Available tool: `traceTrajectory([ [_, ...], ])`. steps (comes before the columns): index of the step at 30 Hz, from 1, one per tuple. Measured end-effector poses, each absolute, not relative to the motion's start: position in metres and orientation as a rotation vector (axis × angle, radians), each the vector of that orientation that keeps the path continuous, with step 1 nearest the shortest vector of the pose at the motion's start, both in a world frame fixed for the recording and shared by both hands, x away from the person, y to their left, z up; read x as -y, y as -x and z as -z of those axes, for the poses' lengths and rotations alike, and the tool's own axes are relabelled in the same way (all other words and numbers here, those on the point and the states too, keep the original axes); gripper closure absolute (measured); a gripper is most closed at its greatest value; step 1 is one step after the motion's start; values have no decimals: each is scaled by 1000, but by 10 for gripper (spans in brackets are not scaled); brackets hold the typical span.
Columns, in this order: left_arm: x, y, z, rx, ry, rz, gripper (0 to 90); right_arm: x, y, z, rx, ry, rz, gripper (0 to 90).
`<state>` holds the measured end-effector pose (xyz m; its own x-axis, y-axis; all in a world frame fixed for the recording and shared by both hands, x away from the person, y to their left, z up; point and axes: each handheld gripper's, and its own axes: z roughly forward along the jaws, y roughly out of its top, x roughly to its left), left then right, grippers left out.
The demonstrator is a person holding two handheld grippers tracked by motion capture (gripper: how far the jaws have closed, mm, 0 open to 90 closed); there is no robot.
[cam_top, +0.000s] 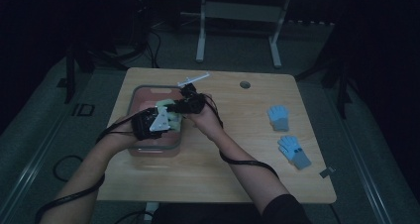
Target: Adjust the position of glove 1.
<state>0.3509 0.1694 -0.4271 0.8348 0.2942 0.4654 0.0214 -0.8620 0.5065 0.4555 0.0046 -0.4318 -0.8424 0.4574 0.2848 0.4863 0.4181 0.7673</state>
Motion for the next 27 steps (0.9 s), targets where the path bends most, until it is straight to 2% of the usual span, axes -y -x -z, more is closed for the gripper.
traceTrajectory([
  [8, -204, -353, 439, -251, -2563, -692, 724, -45, -455, 444, 2664, 827, 1399, 706],
  [19, -207, -376, 467, -297, -2583, -570, 722, -59, -469, 471, 2689, 856, 1263, 702],
  [21, -206, -382, 469, -303, -2586, -537, 722, -58, -473, 473, 2699, 870, 1247, 682],
  [23, -203, -388, 472, -302, -2607, -513, 719, -55, -476, 475, 2724, 916, 1209, 620],
  [27, -196, -398, 481, -312, -2689, -428, 709, -45, -476, 474, 2718, 939, 1230, 600],
])
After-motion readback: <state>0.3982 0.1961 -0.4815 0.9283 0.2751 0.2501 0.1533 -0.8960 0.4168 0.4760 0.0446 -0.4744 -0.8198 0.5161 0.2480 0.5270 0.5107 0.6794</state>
